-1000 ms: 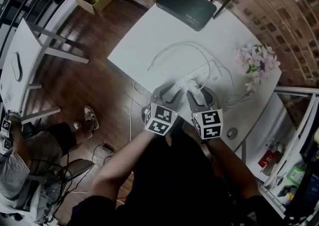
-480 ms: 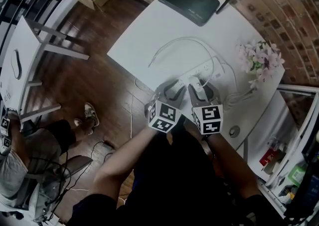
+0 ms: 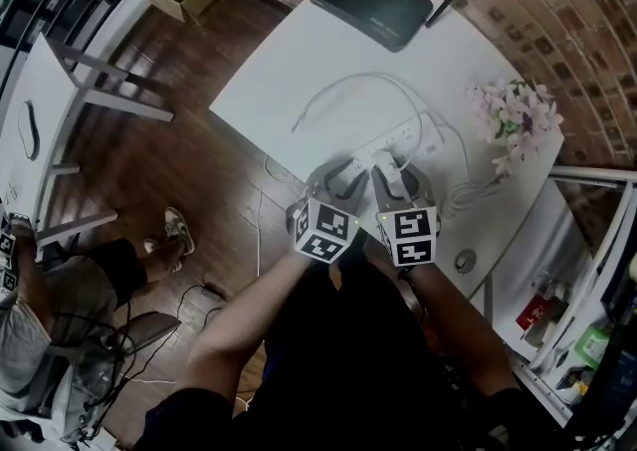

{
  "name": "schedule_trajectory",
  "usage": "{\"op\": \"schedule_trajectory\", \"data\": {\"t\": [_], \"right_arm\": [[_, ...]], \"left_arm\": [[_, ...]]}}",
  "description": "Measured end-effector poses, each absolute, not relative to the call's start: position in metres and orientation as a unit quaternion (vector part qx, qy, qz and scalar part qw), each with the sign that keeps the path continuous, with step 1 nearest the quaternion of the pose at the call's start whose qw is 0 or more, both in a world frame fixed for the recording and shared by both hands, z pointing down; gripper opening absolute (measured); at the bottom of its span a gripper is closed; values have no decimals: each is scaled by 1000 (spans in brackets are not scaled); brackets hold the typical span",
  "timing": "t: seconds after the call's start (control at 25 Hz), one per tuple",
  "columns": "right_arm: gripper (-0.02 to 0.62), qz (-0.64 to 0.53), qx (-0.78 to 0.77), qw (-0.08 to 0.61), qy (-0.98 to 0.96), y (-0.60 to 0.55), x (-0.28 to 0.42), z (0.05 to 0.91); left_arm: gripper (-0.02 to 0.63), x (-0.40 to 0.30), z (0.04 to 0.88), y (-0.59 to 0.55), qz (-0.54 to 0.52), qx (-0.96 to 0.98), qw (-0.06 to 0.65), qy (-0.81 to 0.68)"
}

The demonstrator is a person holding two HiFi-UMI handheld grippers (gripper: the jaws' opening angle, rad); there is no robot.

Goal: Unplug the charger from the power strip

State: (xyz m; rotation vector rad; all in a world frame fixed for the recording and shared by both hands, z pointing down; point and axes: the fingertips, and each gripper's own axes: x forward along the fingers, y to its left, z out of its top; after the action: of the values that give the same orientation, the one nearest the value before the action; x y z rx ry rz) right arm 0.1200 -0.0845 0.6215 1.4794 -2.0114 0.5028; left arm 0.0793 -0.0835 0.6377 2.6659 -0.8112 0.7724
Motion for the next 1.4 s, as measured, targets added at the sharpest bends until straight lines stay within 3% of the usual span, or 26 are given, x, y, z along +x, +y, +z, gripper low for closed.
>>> {"op": "schedule_trajectory", "data": {"t": [0.8,1.04,1.32,1.4], "right_arm": [[140,171,552,297,-760,-89,114,608],[141,128,556,260,-779,-92,106,574],[141,186,564,231,-771,-81,118,578],[141,201,566,221,-768,-77,121,576]], "left_arm": [[132,82,640,-82,276,912,109,-282],[132,82,640,-82,277,911,106,-286],[136,81,641,-80,290,907,125,-279],[169,79,636,-77,287,906,137,-278]]}}
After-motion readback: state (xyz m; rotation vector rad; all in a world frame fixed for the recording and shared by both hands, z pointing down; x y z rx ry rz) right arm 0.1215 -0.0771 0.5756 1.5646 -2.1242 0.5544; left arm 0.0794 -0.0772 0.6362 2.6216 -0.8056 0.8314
